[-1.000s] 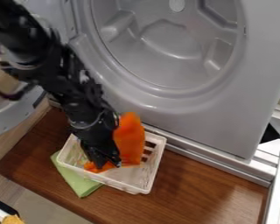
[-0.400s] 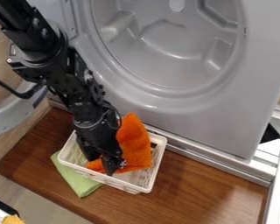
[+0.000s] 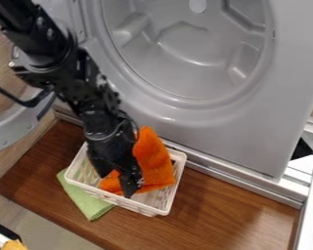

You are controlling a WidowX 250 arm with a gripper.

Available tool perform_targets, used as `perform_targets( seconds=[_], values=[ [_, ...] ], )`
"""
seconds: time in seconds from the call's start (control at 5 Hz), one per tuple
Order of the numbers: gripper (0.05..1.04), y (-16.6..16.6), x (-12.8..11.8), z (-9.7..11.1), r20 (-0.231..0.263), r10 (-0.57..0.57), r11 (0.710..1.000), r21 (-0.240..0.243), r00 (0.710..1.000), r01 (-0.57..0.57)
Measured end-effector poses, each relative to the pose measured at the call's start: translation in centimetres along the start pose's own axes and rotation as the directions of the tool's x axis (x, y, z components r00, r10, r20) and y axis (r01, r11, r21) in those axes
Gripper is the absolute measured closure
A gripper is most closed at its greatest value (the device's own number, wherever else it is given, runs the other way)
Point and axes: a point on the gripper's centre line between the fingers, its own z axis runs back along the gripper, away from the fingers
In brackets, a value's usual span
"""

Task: Put the orange cloth into the basket

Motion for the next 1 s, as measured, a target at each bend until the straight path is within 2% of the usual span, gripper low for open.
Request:
perform_targets(
  seconds=[0.2, 0.4, 0.6, 0.8, 1.0],
  values=[
    [0.079, -0.4, 1.0, 1.6, 0.028, -0.024, 0.999, -0.026, 0.999, 0.024],
    [0.082, -0.8, 1.7, 3.8, 0.036, -0.068, 0.998, -0.004, 0.997, 0.068],
    [0.083, -1.1, 2.1, 6.2, 0.046, -0.093, 0.995, 0.041, 0.995, 0.091],
    [0.083, -1.4, 2.5, 8.1, 0.089, -0.101, 0.994, 0.059, 0.991, 0.096],
    [0.083, -1.4, 2.5, 8.2, 0.092, -0.102, 0.993, 0.060, 0.991, 0.097]
  ],
)
